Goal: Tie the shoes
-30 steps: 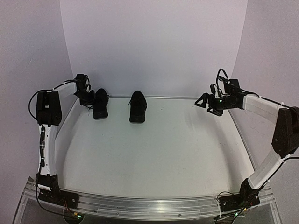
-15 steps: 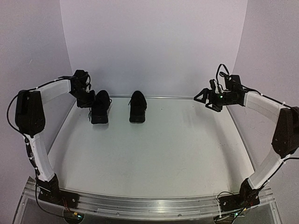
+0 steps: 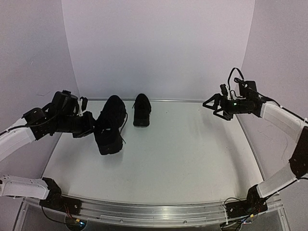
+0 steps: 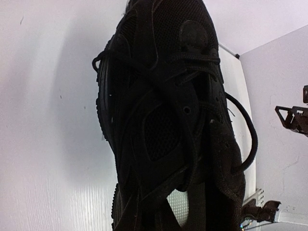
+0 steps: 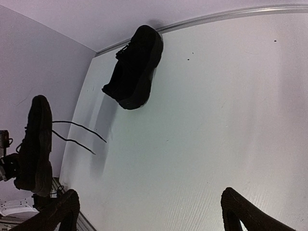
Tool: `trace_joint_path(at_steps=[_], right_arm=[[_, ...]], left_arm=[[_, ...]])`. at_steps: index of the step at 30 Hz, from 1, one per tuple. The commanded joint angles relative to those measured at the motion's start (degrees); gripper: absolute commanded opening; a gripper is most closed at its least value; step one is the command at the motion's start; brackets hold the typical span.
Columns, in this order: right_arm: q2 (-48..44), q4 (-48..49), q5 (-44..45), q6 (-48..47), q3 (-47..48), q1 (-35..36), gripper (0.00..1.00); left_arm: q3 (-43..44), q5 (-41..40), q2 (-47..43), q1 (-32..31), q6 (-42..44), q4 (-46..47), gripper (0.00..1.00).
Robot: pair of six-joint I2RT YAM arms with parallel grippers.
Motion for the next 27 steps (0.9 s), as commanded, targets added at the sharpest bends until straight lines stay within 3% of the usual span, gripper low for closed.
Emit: trace_joint_path(at_steps=[1,5,9,14,19,27], right_arm=[[-8.91,-1.28,0.36,3.96,-3.14,1.04,0.98],[-15.83,-3.96,0.92,5.4,-6.94,1.77,0.98],[-20.16,-3.71,1.16,5.91,-11.82,2.44,0.98],[-19.92,-3.28,1.36,4.11,-13.68,2.77,0.98],[-17.96,0.05,1.58,0.78,-14.43,5.71,0.95],[-16.84,29.07,8.17,7.92,-25.46,14.46,0.88]], left_arm=[[-3.79,0.32,-8.49,-5.31,-5.22,6.38,0.0],[-7.18,6.1,-13.02,-6.76,-5.49,9.07,0.0],[-4.98,8.81,-11.72,-6.9,-3.02,8.43,0.0],[-3.13,12.0,-6.15,-7.23,-0.87,8.18,0.0],[-1.07,9.24,-5.26,-7.34,-0.9,10.34,0.0],[4.53,11.05,1.43,-7.34,-2.36,12.87,0.0]])
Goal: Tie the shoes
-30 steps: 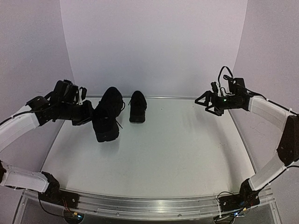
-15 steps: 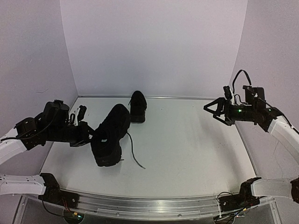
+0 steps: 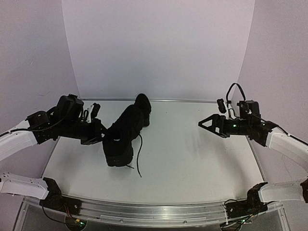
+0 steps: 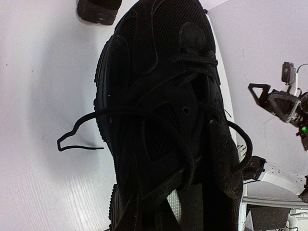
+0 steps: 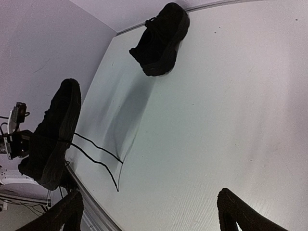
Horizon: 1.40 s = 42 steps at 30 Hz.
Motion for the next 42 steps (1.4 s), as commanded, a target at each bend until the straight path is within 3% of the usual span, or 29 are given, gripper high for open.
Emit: trace_joint_path(at_steps=[1,11,15,29,35,40,42], right_arm=[[3.0,20.27,6.28,3.7,-3.96,5.95,0.87],[22.17,35.37,15.24,1.29,0.37,22.76,0.86],[27.09,42.59,16.05,-2.68,1.85,25.68,0.86],[42.44,43.43,18.97,-11.7,12.38,29.7,0.76],[47.39,43.39,16.6,-11.02,16.97,31.36,0.46],[50.79,43.15,16.39,-9.78,20.33,33.45,0.04],[51.68,42.71,15.98,-8.76,21.95,34.06,0.0]], left_arm=[[6.97,1.62,2.13,-0.16,-1.25,11.3,0.0],[11.17,0.77,6.19,-0.16,-4.49,16.42,0.0],[12.23,0.56,6.16,-0.16,-5.06,16.34,0.0],[15.62,-0.81,2.52,-0.16,-5.25,11.52,0.0],[16.13,-3.63,-0.4,-0.15,-5.15,8.16,0.0],[15.53,-6.09,-3.39,-0.16,-5.63,5.98,0.0],[15.71,-7.94,-4.93,-0.15,-5.37,3.82,0.0]])
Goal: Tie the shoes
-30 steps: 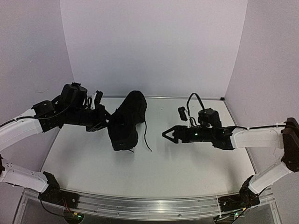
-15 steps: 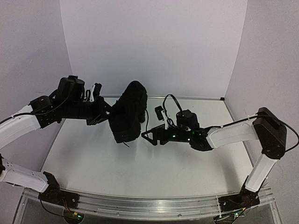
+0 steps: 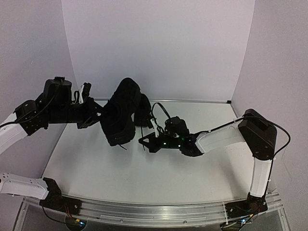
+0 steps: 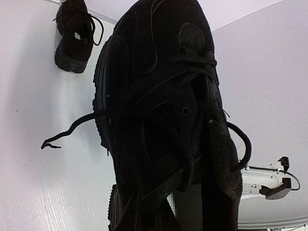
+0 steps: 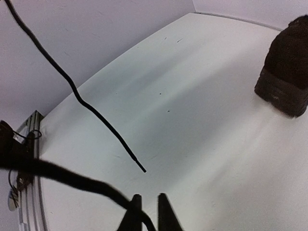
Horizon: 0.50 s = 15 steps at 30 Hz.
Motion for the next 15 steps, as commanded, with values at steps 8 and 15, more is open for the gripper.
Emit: trace_joint_path(at_steps=[8,15], right_arm=[[-0.16,-3.25,-0.95,5.68,9.77,7.17,0.0],[-10.37,-5.95,2.09,14.53,-2.61,7.53,0.0]], left_arm=[[8.98,-11.45,-7.34,-0.18,3.5,-12.55,0.0],[-5.01,-3.77,-6.85,-0.15,1.86,-9.03,0.0]])
